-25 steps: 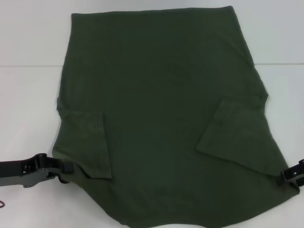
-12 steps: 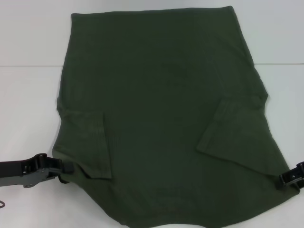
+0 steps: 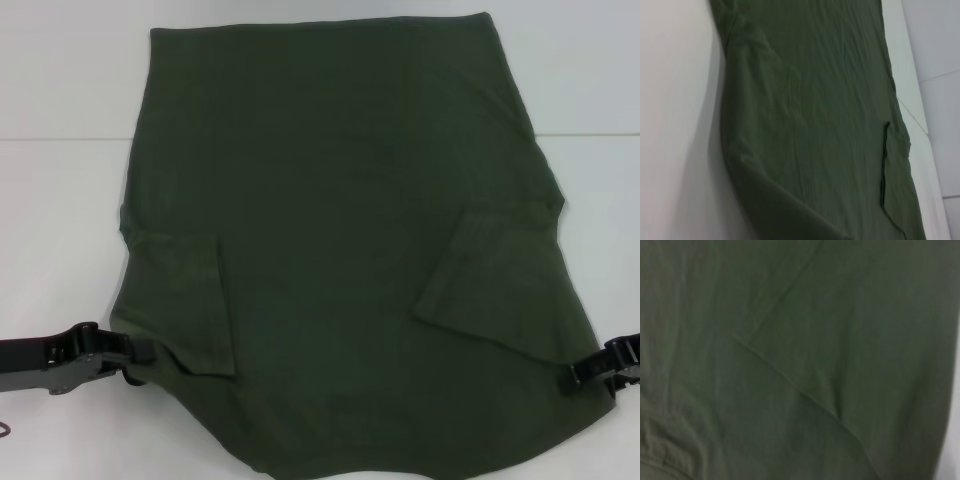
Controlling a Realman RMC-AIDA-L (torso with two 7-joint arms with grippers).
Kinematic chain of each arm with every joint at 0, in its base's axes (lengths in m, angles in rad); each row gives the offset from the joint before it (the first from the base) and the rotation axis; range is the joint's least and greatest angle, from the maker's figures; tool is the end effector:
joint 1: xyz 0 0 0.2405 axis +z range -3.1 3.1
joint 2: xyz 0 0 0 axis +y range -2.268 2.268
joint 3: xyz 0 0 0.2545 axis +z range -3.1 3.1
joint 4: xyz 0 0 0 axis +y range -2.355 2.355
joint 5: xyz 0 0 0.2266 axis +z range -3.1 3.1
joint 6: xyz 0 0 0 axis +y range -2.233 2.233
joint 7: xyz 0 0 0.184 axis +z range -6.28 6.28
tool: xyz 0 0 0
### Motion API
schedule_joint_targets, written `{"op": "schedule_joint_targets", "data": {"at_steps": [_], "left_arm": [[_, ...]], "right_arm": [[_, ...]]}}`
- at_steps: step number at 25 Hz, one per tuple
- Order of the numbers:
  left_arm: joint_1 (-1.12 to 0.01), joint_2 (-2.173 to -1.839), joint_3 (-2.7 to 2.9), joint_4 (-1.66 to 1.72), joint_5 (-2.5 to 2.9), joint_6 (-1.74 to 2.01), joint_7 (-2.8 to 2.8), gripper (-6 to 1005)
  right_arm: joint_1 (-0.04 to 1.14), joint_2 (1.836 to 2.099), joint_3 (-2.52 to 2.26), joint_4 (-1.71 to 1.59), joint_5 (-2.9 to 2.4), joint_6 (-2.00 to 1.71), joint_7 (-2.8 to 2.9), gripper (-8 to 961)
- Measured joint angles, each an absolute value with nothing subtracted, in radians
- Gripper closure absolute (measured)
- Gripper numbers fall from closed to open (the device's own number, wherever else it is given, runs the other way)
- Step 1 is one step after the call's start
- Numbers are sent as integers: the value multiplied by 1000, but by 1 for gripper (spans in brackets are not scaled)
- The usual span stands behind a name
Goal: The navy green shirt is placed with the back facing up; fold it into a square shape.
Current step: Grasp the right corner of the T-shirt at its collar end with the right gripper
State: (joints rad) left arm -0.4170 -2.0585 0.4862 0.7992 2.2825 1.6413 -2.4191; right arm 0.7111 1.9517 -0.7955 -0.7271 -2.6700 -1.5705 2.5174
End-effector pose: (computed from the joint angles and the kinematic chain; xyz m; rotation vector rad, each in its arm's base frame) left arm -0.3309 0.3165 0.0081 -2.0527 -2.0826 -0.6242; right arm 0.3121 0.3727 0.0053 -2.2877 1.7859 -0.3035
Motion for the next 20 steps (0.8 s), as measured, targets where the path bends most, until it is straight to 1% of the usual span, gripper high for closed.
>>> {"op": "schedule_joint_targets", "data": {"at_steps": [10,16,20], "left_arm": [[-417,-2059,480,799,2282,1641,-2419,961],[-418,-2059,477,799,2282,1641,-2419,961],[-420,-2059,477,799,2282,1640,-2419,961]], "right_arm": [[728,1956,-800,-727,-2621,-1573,2523,162],[732,1957,-809,-727,-2628,-1589,2515,188],[733,1957,-811,-727,-2629,-1587,2518,356]]}}
